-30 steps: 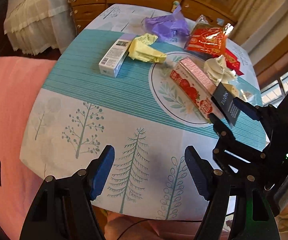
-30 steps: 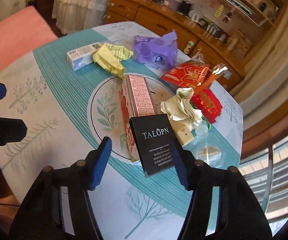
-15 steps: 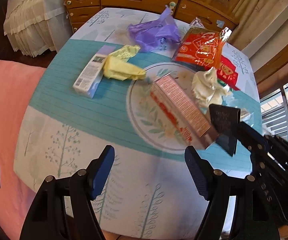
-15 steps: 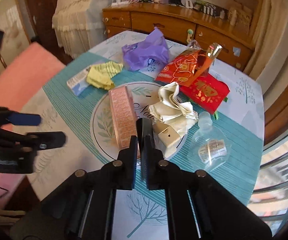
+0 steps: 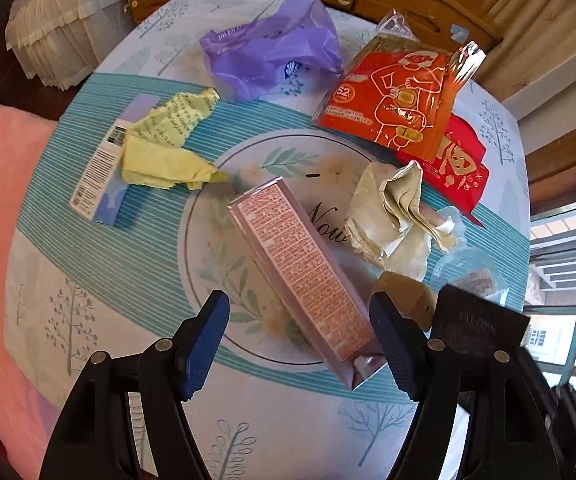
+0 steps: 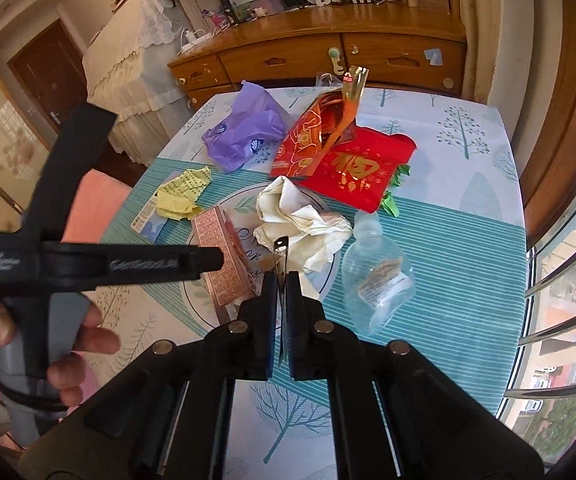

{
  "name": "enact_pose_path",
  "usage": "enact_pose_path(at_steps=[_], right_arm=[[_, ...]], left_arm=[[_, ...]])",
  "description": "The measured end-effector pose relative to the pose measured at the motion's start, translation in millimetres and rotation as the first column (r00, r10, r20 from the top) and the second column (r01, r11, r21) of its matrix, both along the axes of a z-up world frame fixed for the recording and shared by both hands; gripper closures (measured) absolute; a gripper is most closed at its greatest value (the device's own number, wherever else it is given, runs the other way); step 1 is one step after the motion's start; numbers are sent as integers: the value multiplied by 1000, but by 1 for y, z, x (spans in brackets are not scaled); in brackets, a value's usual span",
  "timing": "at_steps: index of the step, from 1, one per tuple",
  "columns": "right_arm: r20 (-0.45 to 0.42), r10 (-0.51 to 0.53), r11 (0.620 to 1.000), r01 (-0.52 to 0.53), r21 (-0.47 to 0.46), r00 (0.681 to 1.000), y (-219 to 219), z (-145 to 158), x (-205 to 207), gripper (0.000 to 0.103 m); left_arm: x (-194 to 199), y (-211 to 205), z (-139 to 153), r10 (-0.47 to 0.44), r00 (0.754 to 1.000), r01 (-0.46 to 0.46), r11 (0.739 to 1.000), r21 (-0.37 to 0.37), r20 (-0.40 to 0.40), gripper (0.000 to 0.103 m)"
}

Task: Collect trash
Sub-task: 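Grasp the pink box with the left tool while the right tool grasps the black card, then carry the pink box over the bin and open the left tool to drop it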

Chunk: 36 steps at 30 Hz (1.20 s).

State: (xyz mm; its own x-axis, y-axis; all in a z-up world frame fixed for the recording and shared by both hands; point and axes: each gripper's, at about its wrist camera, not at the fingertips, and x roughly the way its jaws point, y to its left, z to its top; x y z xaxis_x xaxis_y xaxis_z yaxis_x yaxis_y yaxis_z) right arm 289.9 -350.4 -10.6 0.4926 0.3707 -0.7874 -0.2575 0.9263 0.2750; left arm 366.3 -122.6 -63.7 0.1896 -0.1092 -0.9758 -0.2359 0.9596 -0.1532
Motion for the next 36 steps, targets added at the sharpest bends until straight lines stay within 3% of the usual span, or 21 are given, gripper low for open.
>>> enact_pose_path(at_steps=[4,6,7,10,19,25,36], right_arm=[[-12,-9,1000,9,11,1000,-5,-3,-3,101],[-16,-12,1000,12,14,1000,-6,-5,-5,101],[-17,-13,1000,13,15,1000,-6,-5,-5,101],[-21,-14,1000,15,25,1000,-6,-6,-9,101],[-17,-23,997,25,78,1000,7,-2,-26,102],[6,-13,996,12,85,1000,31,13,-56,102],[44,-80,993,76,89,996,96,41,-163,102]], left_arm=[[7,-3,-15,2,999,-1,1000,22,-45,29],[6,-2,-20,6,999,-6,1000,-10,-53,39],[4,-1,-21,3,998,-4,1000,-19,-56,54],[-3,1,-19,-12,999,11,1000,-16,-42,64],[-47,22,7,-59,998,59,998,17,10,66],[-97,53,37,-93,993,95,995,-22,75,66],[-215,117,79,-268,943,287,955,-74,198,66]])
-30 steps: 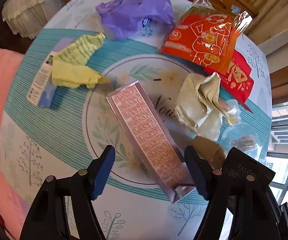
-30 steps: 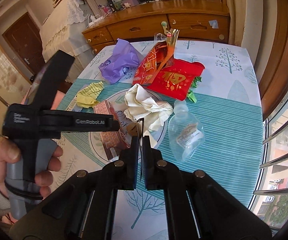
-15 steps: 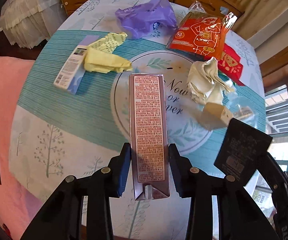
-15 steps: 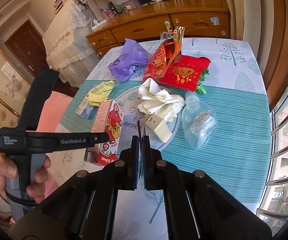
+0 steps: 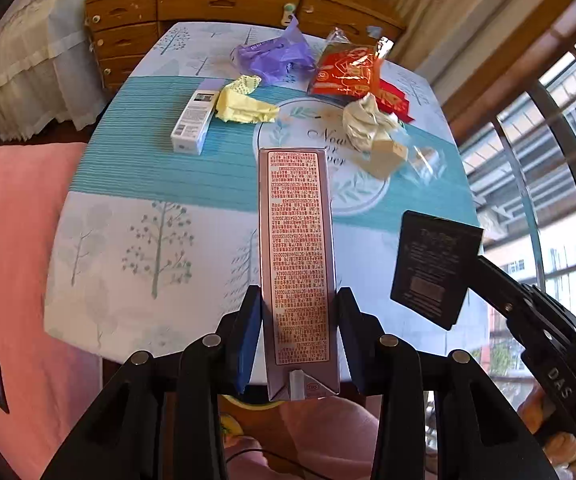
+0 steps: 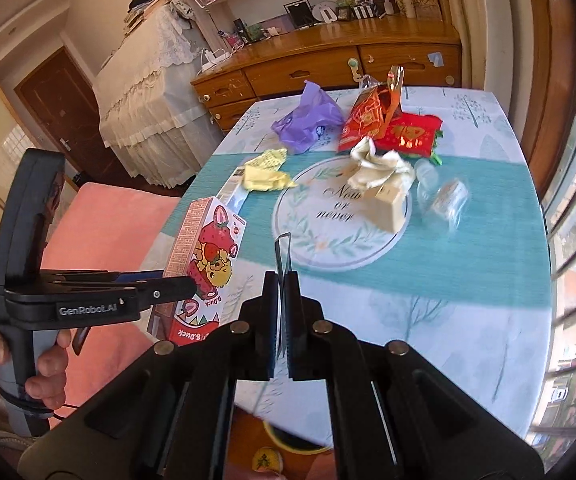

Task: Collect trash
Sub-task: 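Carry the pink box over the bin and open the left tool to drop it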

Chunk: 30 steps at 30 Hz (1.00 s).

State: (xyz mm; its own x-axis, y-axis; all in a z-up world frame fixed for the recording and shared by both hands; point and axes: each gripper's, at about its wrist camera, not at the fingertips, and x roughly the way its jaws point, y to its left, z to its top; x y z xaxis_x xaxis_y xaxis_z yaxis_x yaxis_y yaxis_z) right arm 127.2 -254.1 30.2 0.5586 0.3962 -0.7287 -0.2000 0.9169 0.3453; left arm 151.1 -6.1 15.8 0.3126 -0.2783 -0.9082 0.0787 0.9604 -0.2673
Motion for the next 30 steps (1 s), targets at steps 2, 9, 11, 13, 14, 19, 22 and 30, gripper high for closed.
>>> enact_pose_path(at_steps=[2,9,11,13,14,19,22,30], right_arm=[[-15,-15,1000,15,4,1000,17,-3,-24,102],[-58,-14,1000,13,-15,998,85,-24,-112,102],[-84,-10,1000,9,-21,996,101,-35,-133,102],[-120,-9,1000,6,-23,993,113,-48,-150,102],[-134,-8,1000,4,-30,991,119,-54,-158,102],[-226,-11,998,-3,-62,974,132,-104,-180,102],[-272,-26,997,6,-75,962,131,-145,-186,102],[-339,-66,995,35,-97,939,114,-284,-176,102]], left_arm=[[-26,13,-1,-37,999,37,999,2,8,66],[-110,48,-37,-132,991,133,991,28,-32,66],[-131,55,-53,-149,987,151,988,28,-65,66],[-146,60,-66,-156,983,158,987,14,-99,66],[-153,62,-74,-158,981,160,987,9,-115,66],[-172,56,-116,-158,971,161,987,4,-178,66],[-180,47,-158,-153,963,158,987,6,-223,66],[-177,19,-294,-129,961,157,983,96,-246,65]])
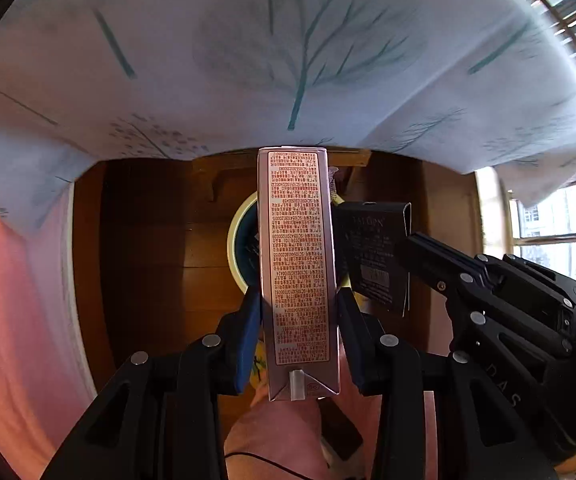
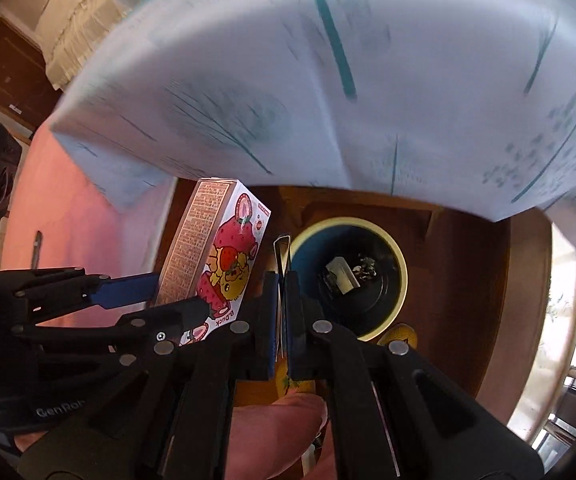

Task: Collect trash
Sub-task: 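Carry the pink box over the bin and open the left tool to drop it, then raise both open tools from the bin back toward the table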

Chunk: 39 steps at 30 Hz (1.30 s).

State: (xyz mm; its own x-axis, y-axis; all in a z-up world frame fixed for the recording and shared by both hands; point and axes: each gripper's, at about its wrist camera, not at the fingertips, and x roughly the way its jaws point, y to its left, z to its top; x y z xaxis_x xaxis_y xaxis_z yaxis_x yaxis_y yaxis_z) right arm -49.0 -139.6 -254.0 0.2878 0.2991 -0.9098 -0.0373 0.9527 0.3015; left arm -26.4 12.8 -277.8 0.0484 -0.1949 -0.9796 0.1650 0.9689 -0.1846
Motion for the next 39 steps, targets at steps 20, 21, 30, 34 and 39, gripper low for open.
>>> enact_pose_path(at_steps=[20,21,30,34,39], right_arm=[[-108,-55,998,58,19,993,-26,-147,23,64],[-104,-59,998,61,18,993,-26,-143,23,64],[-67,-89,996,88,-23,994,-27,-69,26,64],[-46,-101,995,99,-27,994,-28,-28,23,64],[-8,-113,993,113,-19,994,-29,33,13,64]], left_arm=[[20,19,-106,84,996,-84,996,22,30,23],[21,21,-99,86,996,-86,996,25,38,23],[4,35,-13,132,987,-133,991,13,88,23],[1,44,40,133,982,-133,991,-6,131,23],[1,59,116,167,967,-160,986,-53,193,23]])
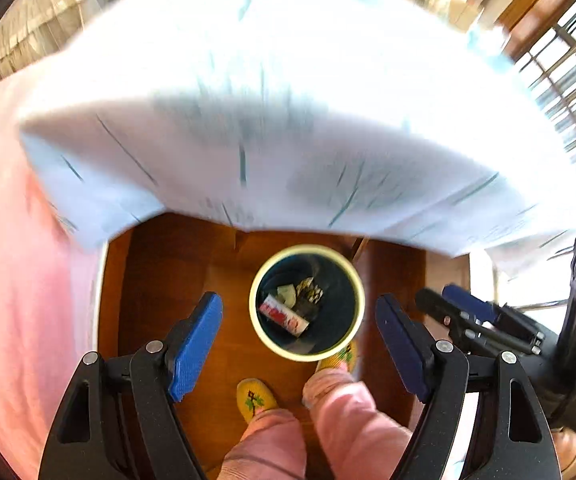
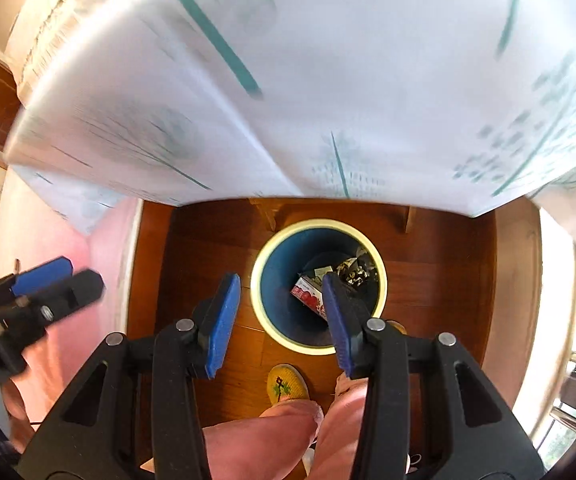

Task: Collect trash
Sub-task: 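Raise both open tools from the bin back toward the table, then grasp the tan block with the left tool while the right tool grasps the clear bottle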

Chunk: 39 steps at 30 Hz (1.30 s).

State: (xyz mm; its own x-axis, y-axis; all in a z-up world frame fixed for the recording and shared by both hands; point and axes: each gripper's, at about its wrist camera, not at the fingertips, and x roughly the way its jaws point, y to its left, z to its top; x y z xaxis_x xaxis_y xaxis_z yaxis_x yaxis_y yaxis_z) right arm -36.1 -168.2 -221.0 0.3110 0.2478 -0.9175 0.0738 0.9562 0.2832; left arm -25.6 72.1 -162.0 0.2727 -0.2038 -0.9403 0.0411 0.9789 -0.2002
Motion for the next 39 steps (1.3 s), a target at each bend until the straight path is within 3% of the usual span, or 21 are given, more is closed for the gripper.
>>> enact_pose_path(at_steps=[7,12,23,28,32,39], right_arm=[[124,-23,1000,23,5,992,2,107,-17,64],[244,-43,999,44,4,969,2,182,-26,64],[445,-102,993,121,-15,890,0,308,-31,64],[497,-121,988,155,-27,859,-15,341,-31,64],[517,-136,983,178,-32,845,-34,354,-22,64],[540,-166,976,214,-27,825,-89,354,29,64]], left_arm=[[-6,9,107,-46,987,43,999,20,155,23],[-8,22,176,-55,968,54,998,11,245,23],[0,21,278,-114,920,126,992,-7,375,23],[16,3,314,-137,902,161,987,-23,409,23],[39,-18,328,-141,902,162,987,-16,407,23],[112,-64,323,-140,920,154,988,-8,366,23]])
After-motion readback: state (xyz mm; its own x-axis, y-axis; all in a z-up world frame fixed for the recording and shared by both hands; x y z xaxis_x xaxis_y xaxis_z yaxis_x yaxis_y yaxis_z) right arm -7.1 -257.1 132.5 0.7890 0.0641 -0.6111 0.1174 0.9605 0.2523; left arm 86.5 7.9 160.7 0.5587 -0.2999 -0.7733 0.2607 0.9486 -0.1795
